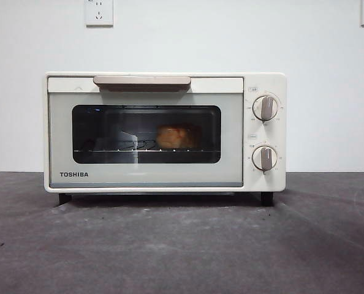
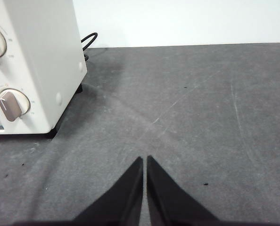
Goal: The left arm flap open the oven, the right arm pick bread and place it into oven, the left arm flap close the oven
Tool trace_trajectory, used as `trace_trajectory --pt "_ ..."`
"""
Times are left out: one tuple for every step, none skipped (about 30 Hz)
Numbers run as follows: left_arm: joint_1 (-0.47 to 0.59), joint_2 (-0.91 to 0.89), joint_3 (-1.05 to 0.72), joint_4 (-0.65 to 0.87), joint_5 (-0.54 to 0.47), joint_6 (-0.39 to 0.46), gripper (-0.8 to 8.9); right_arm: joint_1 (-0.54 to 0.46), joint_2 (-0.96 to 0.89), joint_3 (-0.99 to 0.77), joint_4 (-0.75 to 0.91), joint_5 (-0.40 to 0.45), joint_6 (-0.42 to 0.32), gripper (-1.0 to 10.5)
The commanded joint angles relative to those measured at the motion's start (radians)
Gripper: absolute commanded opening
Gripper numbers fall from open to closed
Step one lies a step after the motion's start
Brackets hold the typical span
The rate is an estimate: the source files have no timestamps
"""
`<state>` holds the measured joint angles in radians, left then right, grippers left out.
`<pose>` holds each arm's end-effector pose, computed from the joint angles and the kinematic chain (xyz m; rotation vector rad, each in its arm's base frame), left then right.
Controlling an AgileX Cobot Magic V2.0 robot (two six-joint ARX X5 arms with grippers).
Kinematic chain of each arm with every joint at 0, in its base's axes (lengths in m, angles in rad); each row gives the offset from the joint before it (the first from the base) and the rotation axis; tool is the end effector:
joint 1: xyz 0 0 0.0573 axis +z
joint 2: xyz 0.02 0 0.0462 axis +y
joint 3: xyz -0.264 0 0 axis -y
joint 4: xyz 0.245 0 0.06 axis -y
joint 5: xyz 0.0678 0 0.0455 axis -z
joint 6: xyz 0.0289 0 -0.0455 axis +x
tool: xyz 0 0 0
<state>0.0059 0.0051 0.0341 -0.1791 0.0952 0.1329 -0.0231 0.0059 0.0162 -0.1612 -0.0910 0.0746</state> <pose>0.0947 -0.0022 0.1575 0.1250 0.1438 -0.0990 0.0959 0.0004 0.1531 0.0830 0.1531 0.0621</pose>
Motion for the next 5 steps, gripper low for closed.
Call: trace_trajectory --pt "0.0 -0.002 -0.019 -0.008 -0.002 0.005 0.2 0.001 -0.002 -0.007 0.01 -0.002 -0.004 0.1" --pt "0.0 -0.002 -0.019 -0.008 -0.002 0.005 0.19 0.001 -0.002 -0.007 0.01 -0.002 -0.004 0.1" --pt "0.0 -0.002 -0.019 -0.008 -0.002 0.005 0.2 0.001 -0.002 -0.007 0.01 -0.002 -0.004 0.1" --pt "0.0 -0.002 -0.019 -0.008 -0.002 0.005 0.19 0.001 -0.002 -0.007 0.01 -0.002 -0.004 0.1" --pt "0.0 -0.002 -0.019 -0.008 -0.002 0.005 0.19 0.001 -0.002 -0.007 0.01 -0.002 -0.004 0.1"
